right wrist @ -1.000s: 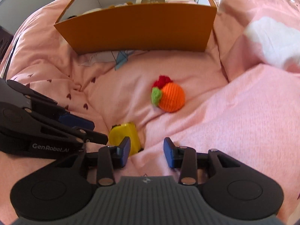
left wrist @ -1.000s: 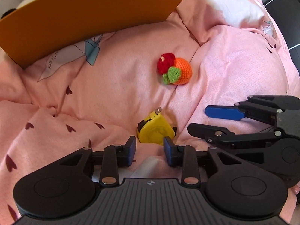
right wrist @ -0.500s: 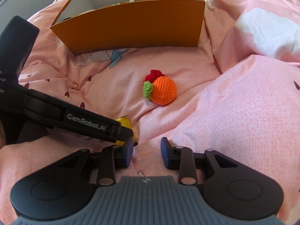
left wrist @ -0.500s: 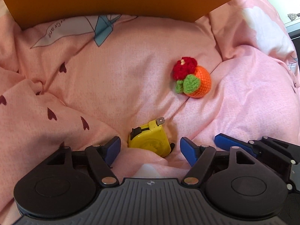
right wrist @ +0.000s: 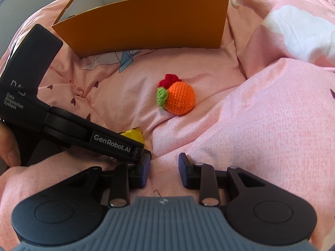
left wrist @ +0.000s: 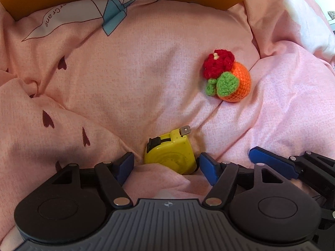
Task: Organize objects
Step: 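Grasp the yellow tape measure with the left gripper while the right gripper grasps the orange fruit, then lift the tape measure and crocheted fruit up over the shoebox, then lower both items into the shoebox and open both grippers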
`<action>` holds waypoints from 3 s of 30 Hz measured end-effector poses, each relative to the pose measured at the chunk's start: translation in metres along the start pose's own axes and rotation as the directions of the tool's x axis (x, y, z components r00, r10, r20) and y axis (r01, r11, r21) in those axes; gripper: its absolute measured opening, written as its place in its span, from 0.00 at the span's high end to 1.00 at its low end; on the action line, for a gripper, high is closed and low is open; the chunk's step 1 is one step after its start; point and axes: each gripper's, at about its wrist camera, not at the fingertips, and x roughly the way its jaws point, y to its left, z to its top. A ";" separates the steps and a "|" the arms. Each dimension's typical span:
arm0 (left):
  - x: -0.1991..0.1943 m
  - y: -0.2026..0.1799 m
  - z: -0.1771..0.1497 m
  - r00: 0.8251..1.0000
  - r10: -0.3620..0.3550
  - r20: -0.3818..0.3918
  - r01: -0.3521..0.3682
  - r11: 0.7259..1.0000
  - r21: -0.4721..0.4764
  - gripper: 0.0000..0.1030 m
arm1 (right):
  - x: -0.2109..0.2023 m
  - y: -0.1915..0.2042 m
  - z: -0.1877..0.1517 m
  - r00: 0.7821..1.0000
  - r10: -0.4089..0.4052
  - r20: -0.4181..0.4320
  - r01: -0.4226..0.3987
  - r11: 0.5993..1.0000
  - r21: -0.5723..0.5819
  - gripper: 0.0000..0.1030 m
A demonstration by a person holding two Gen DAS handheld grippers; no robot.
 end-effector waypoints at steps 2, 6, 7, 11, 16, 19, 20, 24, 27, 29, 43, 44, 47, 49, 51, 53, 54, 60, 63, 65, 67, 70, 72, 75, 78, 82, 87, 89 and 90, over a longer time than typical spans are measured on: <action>0.000 0.000 -0.001 1.000 0.006 -0.001 -0.006 1.000 0.004 0.38 | 0.000 0.001 0.000 1.000 0.002 0.001 -0.002 1.000 -0.005 0.67; -0.006 0.001 -0.004 1.000 0.000 0.020 0.000 1.000 0.016 0.43 | -0.002 0.001 -0.001 1.000 0.012 0.012 -0.012 1.000 -0.002 0.66; -0.008 0.002 -0.005 0.999 -0.011 0.031 0.010 1.000 0.011 0.43 | -0.003 0.001 -0.001 1.000 0.016 0.017 -0.016 1.000 -0.001 0.66; -0.027 0.005 -0.007 0.993 -0.025 0.113 0.022 0.999 0.028 0.43 | -0.010 -0.001 0.003 0.998 0.034 0.051 -0.034 0.999 -0.007 0.66; -0.050 0.004 -0.003 0.978 -0.017 0.207 0.004 0.998 0.063 0.43 | -0.014 0.002 0.019 0.994 0.007 0.106 0.000 0.997 -0.071 0.61; -0.060 0.004 0.000 0.968 0.002 0.249 -0.022 0.997 0.077 0.43 | -0.007 0.005 0.031 0.992 -0.023 0.124 0.041 0.989 -0.142 0.58; -0.063 0.002 0.006 0.965 0.006 0.262 -0.028 0.996 0.079 0.43 | -0.004 0.004 0.034 0.991 -0.036 0.127 0.056 0.986 -0.156 0.57; -0.080 0.003 0.011 0.951 0.017 0.309 -0.045 0.995 0.084 0.43 | 0.010 -0.004 0.051 0.993 -0.031 0.117 0.049 0.987 -0.152 0.54; -0.087 0.001 0.015 0.940 0.023 0.340 -0.056 0.994 0.089 0.43 | 0.024 -0.011 0.060 0.997 -0.004 0.073 0.014 0.992 -0.127 0.53; -0.093 0.000 0.017 0.934 0.022 0.355 -0.058 0.994 0.091 0.43 | 0.030 -0.014 0.063 0.998 0.021 0.054 -0.015 0.994 -0.109 0.52; -0.130 -0.006 0.026 0.908 -0.043 0.418 -0.019 0.989 0.144 0.43 | 0.017 -0.008 0.074 0.996 0.040 0.078 -0.031 0.993 -0.111 0.53; -0.136 -0.006 0.027 0.903 -0.049 0.427 -0.018 0.989 0.150 0.43 | 0.006 -0.006 0.077 0.994 0.050 0.102 -0.037 0.991 -0.125 0.53; -0.155 -0.006 0.034 0.885 -0.054 0.462 -0.027 0.985 0.168 0.43 | -0.026 0.006 0.090 0.979 0.091 0.184 -0.054 0.979 -0.196 0.53; -0.167 -0.005 0.040 0.872 -0.049 0.487 -0.044 0.983 0.178 0.43 | -0.045 0.015 0.100 0.964 0.112 0.240 -0.052 0.968 -0.245 0.53; -0.178 -0.004 0.047 0.858 -0.033 0.512 -0.075 0.979 0.187 0.43 | -0.057 0.021 0.112 0.952 0.127 0.279 -0.048 0.960 -0.275 0.53; -0.188 -0.002 0.057 0.846 -0.010 0.534 -0.118 0.971 0.206 0.43 | -0.062 0.025 0.125 0.943 0.145 0.301 -0.054 0.955 -0.291 0.53; -0.191 -0.001 0.062 0.841 -0.001 0.541 -0.138 0.966 0.217 0.43 | -0.062 0.026 0.132 0.940 0.147 0.309 -0.052 0.954 -0.294 0.53; -0.200 0.003 0.109 0.829 0.100 0.550 -0.315 0.896 0.312 0.43 | -0.048 0.030 0.191 0.930 0.172 0.324 -0.086 0.960 -0.265 0.53; -0.194 0.003 0.133 0.822 0.169 0.544 -0.411 0.837 0.362 0.43 | -0.032 0.033 0.219 0.931 0.172 0.322 -0.098 0.967 -0.233 0.53; -0.186 0.001 0.147 0.815 0.197 0.545 -0.469 0.776 0.421 0.43 | -0.019 0.033 0.238 0.934 0.179 0.310 -0.120 0.972 -0.200 0.53; -0.176 -0.004 0.158 0.820 0.220 0.529 -0.506 0.709 0.491 0.43 | -0.004 0.031 0.253 0.936 0.207 0.285 -0.166 0.973 -0.161 0.53; -0.156 -0.009 0.172 0.816 0.268 0.513 -0.558 0.600 0.573 0.43 | 0.020 0.026 0.273 0.937 0.254 0.241 -0.244 0.967 -0.069 0.53; -0.142 -0.008 0.183 0.817 0.306 0.489 -0.571 0.552 0.608 0.43 | 0.037 0.021 0.284 0.932 0.289 0.218 -0.295 0.955 -0.005 0.53; -0.124 -0.001 0.197 0.813 0.355 0.461 -0.582 0.491 0.648 0.43 | 0.060 0.013 0.297 0.924 0.330 0.193 -0.353 0.930 0.100 0.53; -0.112 0.007 0.207 0.814 0.382 0.438 -0.578 0.456 0.677 0.43 | 0.080 0.008 0.304 0.921 0.347 0.178 -0.378 0.907 0.186 0.53; -0.099 0.013 0.213 0.813 0.413 0.411 -0.563 0.375 0.737 0.43 | 0.104 0.000 0.310 0.903 0.402 0.154 -0.430 0.854 0.292 0.53; -0.088 0.018 0.217 0.812 0.445 0.378 -0.542 0.333 0.772 0.43 | 0.119 0.004 0.313 0.893 0.433 0.126 -0.448 0.823 0.349 0.51; -0.085 0.019 0.216 0.808 0.450 0.380 -0.543 0.319 0.777 0.43 | 0.124 0.005 0.314 0.893 0.432 0.124 -0.446 0.817 0.367 0.51; -0.084 0.020 0.217 0.805 0.456 0.379 -0.545 0.317 0.776 0.43 | 0.125 0.006 0.315 0.894 0.431 0.123 -0.444 0.815 0.373 0.51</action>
